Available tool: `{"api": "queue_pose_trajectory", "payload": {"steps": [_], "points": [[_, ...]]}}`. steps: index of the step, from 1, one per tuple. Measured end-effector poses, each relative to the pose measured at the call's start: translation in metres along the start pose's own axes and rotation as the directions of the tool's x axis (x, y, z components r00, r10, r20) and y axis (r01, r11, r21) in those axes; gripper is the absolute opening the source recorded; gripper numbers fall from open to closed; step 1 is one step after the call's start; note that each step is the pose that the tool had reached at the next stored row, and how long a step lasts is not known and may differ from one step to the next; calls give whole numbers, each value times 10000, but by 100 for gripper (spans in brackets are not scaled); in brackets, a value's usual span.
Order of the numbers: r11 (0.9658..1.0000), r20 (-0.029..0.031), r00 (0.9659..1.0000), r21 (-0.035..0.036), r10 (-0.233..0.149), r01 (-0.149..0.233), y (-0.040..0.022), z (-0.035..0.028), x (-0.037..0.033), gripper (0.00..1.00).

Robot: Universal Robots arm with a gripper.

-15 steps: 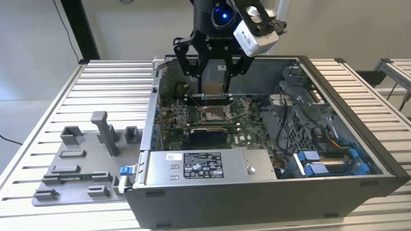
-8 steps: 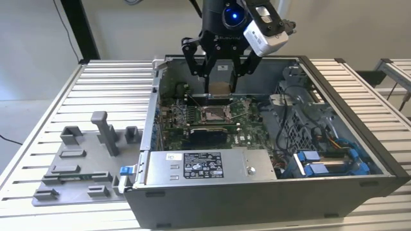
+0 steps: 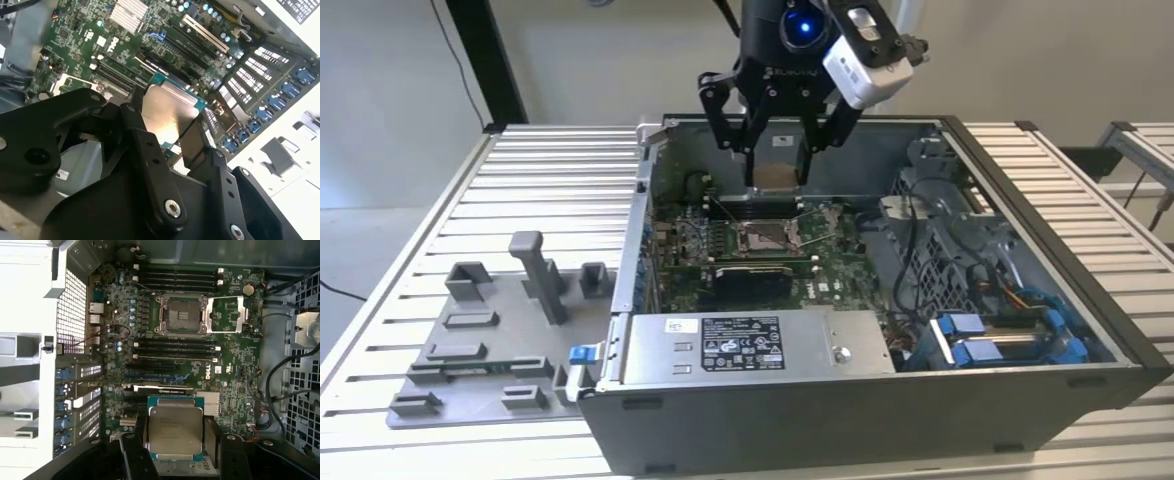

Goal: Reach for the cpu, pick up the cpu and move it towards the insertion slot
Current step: 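Pick up the cpu and move it towards the insertion slot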

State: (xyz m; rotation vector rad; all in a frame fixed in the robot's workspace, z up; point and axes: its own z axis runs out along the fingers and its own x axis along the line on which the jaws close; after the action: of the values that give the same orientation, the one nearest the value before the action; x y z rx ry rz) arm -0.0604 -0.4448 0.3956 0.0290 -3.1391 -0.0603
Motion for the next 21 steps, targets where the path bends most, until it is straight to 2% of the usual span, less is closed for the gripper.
{"api": "queue_pose_trajectory", "payload": {"steps": [7, 13, 21], "points": [[10000, 2, 10000, 12, 13, -13, 148, 12, -26, 0], [10000, 4, 10000, 14, 29, -29, 240, 21, -76, 0], [10000, 4, 10000, 22, 29, -29, 478, 74, -81, 0]]}}
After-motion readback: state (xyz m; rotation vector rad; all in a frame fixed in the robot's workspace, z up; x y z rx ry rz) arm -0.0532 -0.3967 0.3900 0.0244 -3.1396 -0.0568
